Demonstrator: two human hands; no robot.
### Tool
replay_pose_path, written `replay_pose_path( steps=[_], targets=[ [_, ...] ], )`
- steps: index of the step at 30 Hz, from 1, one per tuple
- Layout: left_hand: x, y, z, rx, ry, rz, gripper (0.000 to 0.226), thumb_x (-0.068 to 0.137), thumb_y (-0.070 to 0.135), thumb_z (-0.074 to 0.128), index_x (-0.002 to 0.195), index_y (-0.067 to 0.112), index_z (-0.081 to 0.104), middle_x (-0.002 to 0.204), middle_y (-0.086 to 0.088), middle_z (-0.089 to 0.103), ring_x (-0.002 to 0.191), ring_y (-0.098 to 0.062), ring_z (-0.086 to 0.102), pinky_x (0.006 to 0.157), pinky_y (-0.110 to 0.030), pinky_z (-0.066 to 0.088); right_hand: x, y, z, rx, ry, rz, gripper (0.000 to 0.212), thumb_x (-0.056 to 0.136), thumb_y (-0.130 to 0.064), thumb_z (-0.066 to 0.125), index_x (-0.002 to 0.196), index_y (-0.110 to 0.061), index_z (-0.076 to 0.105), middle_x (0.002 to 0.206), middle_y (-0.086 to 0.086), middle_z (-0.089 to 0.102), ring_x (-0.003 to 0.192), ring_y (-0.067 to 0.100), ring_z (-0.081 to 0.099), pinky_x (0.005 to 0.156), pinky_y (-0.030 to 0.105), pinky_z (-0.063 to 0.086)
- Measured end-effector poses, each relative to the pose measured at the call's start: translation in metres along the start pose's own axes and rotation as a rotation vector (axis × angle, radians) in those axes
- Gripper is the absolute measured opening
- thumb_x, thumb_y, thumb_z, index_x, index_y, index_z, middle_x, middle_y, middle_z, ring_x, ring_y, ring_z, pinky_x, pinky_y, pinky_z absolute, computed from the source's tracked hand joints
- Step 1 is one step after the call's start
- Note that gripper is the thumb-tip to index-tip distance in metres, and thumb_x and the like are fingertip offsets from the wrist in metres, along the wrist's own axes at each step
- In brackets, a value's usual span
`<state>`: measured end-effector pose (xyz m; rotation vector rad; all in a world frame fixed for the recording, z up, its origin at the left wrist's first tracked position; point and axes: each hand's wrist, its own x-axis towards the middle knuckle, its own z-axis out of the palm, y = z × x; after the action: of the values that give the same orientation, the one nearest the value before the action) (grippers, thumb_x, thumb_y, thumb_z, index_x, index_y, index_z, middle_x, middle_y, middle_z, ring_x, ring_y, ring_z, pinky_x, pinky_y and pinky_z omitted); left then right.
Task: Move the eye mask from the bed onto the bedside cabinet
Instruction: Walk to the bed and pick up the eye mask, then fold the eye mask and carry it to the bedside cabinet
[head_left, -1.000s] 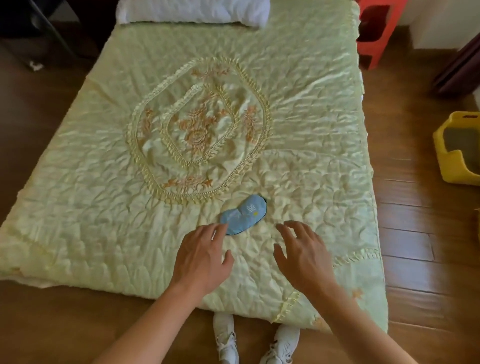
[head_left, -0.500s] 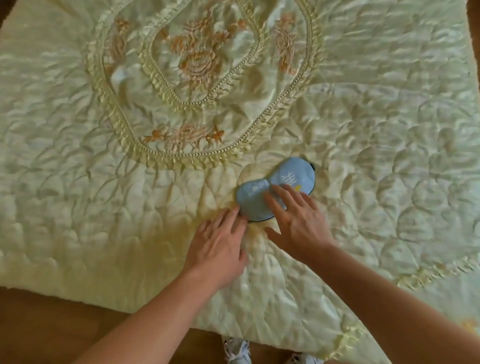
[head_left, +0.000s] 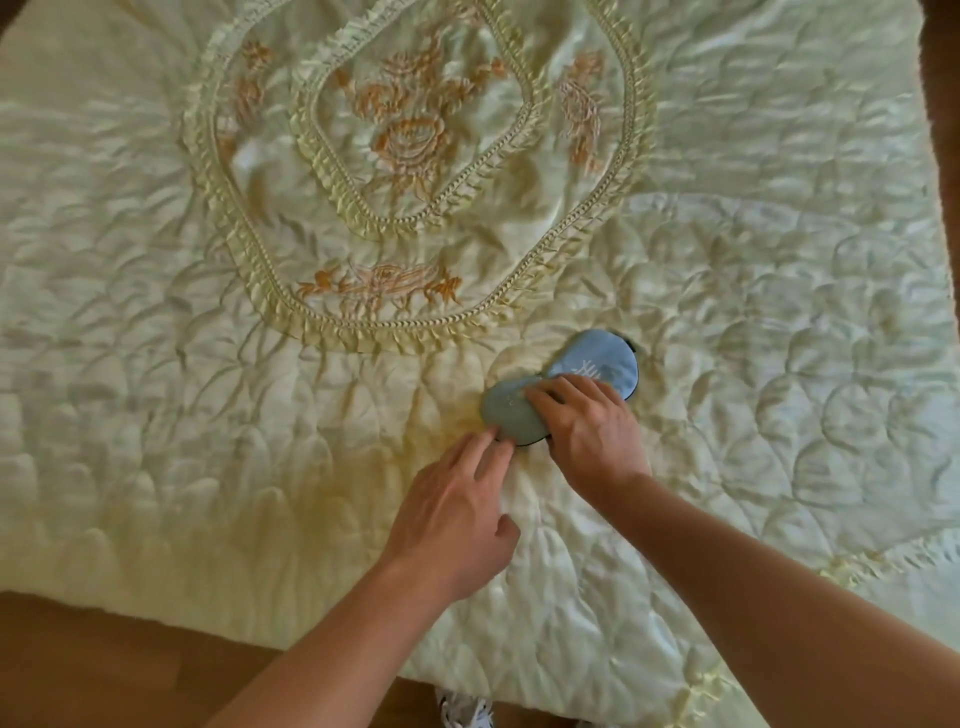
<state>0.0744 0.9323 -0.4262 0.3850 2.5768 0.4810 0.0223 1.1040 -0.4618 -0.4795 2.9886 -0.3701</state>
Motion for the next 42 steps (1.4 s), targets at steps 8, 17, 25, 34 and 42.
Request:
replay_pose_path(
  steps=[8, 17, 25, 34, 42],
  targets=[
    [-0.026, 0.034, -0.082, -0.627, 0.120, -0.162, 0.072, 0.087, 0.042, 0.064, 0.148, 0.033, 0.027, 0.147, 0.021, 0.031, 0.133, 0.005, 0.027, 0.104, -0.019, 0.024, -0.017, 0.001, -0.116, 0.805, -0.145, 0.404, 0.023, 0.095, -0.013, 0.064, 0.081, -0.030, 0.072, 0.070, -0.006, 0.076, 0.067, 0.015, 0.072, 0.056, 0.029, 0.053],
    [-0.121, 0.148, -0.210, -1.176, -0.131, -0.108, 0.023, 0.079, 0.039, 0.074, 0.098, 0.027, 0.076, 0.095, -0.002, 0.079, 0.087, -0.022, 0.075, 0.068, -0.031, 0.061, -0.086, -0.059, -0.334, 1.379, -0.003, 0.587, 0.015, 0.090, -0.017, 0.066, 0.098, -0.007, 0.074, 0.102, 0.028, 0.075, 0.095, 0.040, 0.075, 0.086, 0.057, 0.060],
    [-0.205, 0.228, -0.286, -1.264, -0.124, 0.001, 0.028, 0.081, 0.042, 0.075, 0.103, 0.026, 0.075, 0.100, -0.004, 0.078, 0.095, -0.026, 0.074, 0.065, -0.031, 0.058, -0.127, -0.090, -0.463, 1.361, 0.107, 0.599, 0.020, 0.082, -0.013, 0.082, 0.102, -0.009, 0.078, 0.100, 0.018, 0.080, 0.092, 0.030, 0.078, 0.089, 0.057, 0.061],
    [-0.242, 0.263, -0.332, -1.430, -0.079, -0.124, 0.015, 0.086, 0.015, 0.070, 0.093, 0.004, 0.077, 0.086, -0.012, 0.078, 0.076, -0.026, 0.075, 0.054, -0.031, 0.056, -0.160, -0.117, -0.524, 1.062, 0.369, 0.152, 0.037, 0.080, 0.003, 0.078, 0.090, -0.033, 0.080, 0.092, -0.008, 0.081, 0.084, 0.007, 0.076, 0.072, 0.020, 0.060],
    [-0.245, 0.263, -0.344, -1.609, -0.051, -0.203, 0.026, 0.091, 0.008, 0.061, 0.076, 0.012, 0.082, 0.078, -0.012, 0.077, 0.068, -0.023, 0.073, 0.056, -0.031, 0.059, -0.185, -0.126, -0.513, 0.520, 0.408, -0.154, 0.058, 0.070, 0.027, 0.067, 0.104, -0.018, 0.081, 0.118, -0.009, 0.072, 0.124, 0.022, 0.058, 0.101, 0.027, 0.049]
  ],
)
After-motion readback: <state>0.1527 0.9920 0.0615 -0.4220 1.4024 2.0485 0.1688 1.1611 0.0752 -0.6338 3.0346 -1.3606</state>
